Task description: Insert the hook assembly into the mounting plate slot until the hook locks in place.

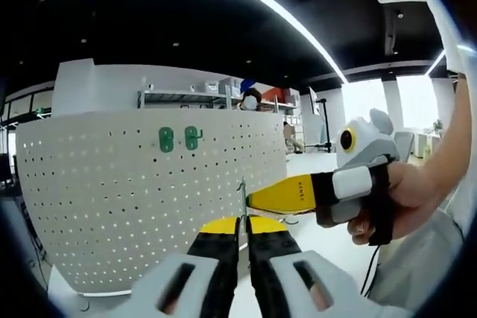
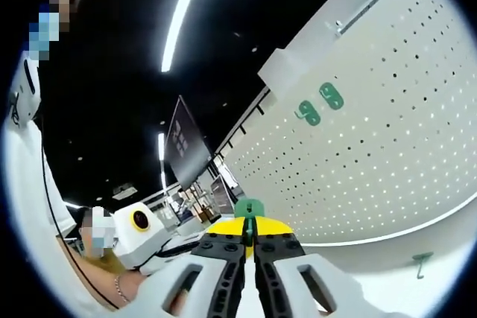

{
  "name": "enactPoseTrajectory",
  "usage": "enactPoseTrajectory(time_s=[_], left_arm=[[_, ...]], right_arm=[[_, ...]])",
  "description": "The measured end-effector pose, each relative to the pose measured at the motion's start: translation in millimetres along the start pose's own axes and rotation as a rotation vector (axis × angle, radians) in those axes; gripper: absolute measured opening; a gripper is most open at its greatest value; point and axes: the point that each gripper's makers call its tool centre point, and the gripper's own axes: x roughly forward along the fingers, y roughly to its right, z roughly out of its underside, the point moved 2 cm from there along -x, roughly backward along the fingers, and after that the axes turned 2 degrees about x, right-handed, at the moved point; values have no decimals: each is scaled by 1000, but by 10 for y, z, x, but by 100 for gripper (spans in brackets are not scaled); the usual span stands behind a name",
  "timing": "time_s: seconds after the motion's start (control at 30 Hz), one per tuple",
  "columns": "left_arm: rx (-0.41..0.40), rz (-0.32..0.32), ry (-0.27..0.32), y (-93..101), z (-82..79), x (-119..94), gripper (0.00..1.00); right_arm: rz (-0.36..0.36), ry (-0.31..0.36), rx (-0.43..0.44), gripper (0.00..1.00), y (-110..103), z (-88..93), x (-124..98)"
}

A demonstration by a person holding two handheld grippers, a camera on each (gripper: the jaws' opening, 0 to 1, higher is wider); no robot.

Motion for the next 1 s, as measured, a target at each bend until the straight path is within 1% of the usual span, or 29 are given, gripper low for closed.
enactPoseTrajectory(time_s=[0.07,0.17,0.2,0.23,0.3,0.37,0.43,0.47,0.53,0.63,0.67,0.73,0.77,0.8,0.83,0.87,0.93,0.97,1.0], left_arm=[[11,4,0,2,2,3,4],[1,14,-5,10,9,4,6],[-3,22,-23,17,41,5,9],[-2,35,-49,37,88,11,13],[10,36,-61,52,121,23,19],[6,34,-62,57,128,27,31],[7,29,-65,55,133,40,45],[4,29,-72,56,143,47,49],[2,34,-98,59,186,61,55],[-5,25,-98,47,197,59,66],[-10,21,-100,40,207,57,68],[-17,23,-111,42,232,51,67],[-17,22,-112,40,236,50,67],[-16,21,-115,36,243,48,67],[-18,21,-117,34,248,47,67],[-21,20,-120,31,253,46,67],[-20,19,-132,25,279,49,66],[-19,17,-141,21,295,51,66],[-19,17,-142,20,296,52,66]], right_arm=[[-1,0,3,0,6,-2,-3],[-5,2,10,0,1,-4,-6],[-6,4,12,0,-2,-9,-6],[-10,3,14,0,-3,-6,-8],[-15,1,20,0,-11,-1,-5],[-16,-2,18,0,-14,5,-4],[-16,0,23,0,-14,1,-3],[-15,0,21,0,-11,-2,-4],[-14,1,23,0,-8,-8,-5],[-11,-3,15,0,-4,-5,-10],[-10,-3,13,0,-4,-6,-11],[-3,-7,-2,0,-7,-10,-12],[4,-20,-35,0,-8,-7,-11],[6,-50,-123,0,-32,2,-3],[19,-67,-181,0,-39,2,3],[71,-95,-275,0,-5,-6,1],[112,-136,-439,0,5,-18,5],[124,-155,-488,0,-4,-7,9],[130,-167,-510,0,-6,0,10]])
